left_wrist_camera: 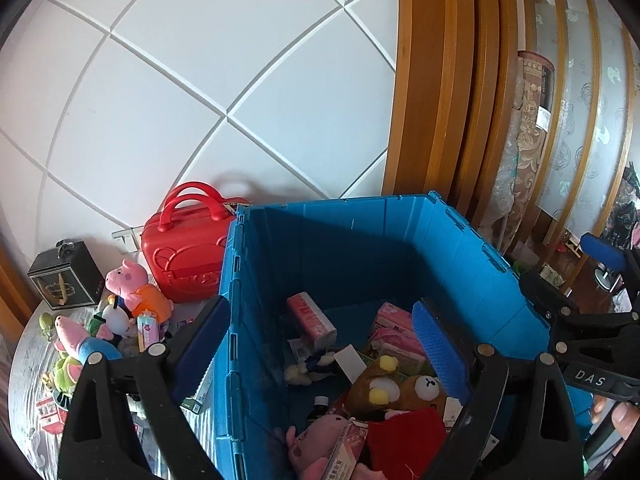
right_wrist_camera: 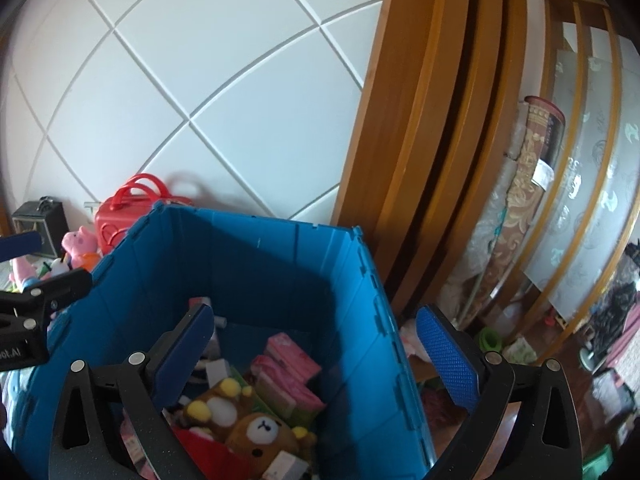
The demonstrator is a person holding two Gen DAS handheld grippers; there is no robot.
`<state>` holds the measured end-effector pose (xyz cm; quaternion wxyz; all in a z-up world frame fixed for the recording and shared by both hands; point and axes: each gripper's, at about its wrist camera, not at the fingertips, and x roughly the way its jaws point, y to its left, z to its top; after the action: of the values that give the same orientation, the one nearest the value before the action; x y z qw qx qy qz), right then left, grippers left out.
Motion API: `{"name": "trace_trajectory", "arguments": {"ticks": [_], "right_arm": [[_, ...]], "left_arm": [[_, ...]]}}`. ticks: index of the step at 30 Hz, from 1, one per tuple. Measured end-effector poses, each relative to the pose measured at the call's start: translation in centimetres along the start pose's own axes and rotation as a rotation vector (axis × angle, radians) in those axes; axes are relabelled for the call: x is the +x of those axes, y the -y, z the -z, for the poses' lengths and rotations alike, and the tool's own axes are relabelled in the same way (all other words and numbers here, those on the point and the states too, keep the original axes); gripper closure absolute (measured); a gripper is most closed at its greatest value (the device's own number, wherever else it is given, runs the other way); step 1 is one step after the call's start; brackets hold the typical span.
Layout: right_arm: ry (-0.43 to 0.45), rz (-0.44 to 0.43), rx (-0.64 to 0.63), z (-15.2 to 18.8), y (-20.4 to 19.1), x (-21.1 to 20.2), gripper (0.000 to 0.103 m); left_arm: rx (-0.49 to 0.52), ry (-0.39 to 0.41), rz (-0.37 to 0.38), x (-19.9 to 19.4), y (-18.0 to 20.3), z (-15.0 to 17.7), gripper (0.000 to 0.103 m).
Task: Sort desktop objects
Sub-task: 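Carry both packs over the blue box and open both tools to drop them, then return both tools from the blue box to the pile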
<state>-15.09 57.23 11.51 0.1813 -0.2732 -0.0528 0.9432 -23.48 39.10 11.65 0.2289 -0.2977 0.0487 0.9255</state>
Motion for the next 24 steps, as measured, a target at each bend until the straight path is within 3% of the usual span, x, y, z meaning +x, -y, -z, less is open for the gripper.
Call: {"name": "trace_trajectory", "arguments": {"ticks": [11, 14, 20, 24], "right_arm": [[0.09, -0.033, -0.01, 1.4, -5.1, -8.0, 0.0], [0.113, -0.045, 0.002, 2.0, -7.4, -9.8, 0.0], [0.157, -0.057, 0.002, 4.0, -14.6, -12.7, 0.0], [0.169, -0.115, 0.016, 5.0, -20.4, -14.0, 0.0]], "left_arm": [[0.012, 0.128, -0.01, -9.0, -4.5, 3.5, 0.002], [-0.004, 0.167, -0.049, -10.7, -6.8, 5.0, 0.002], [-0.064, 0.246, -0.064, -14.4, -13.4, 9.0, 0.002], [-0.063, 0.235, -0.125, -16.0, -18.5, 11.8, 0.002]]}}
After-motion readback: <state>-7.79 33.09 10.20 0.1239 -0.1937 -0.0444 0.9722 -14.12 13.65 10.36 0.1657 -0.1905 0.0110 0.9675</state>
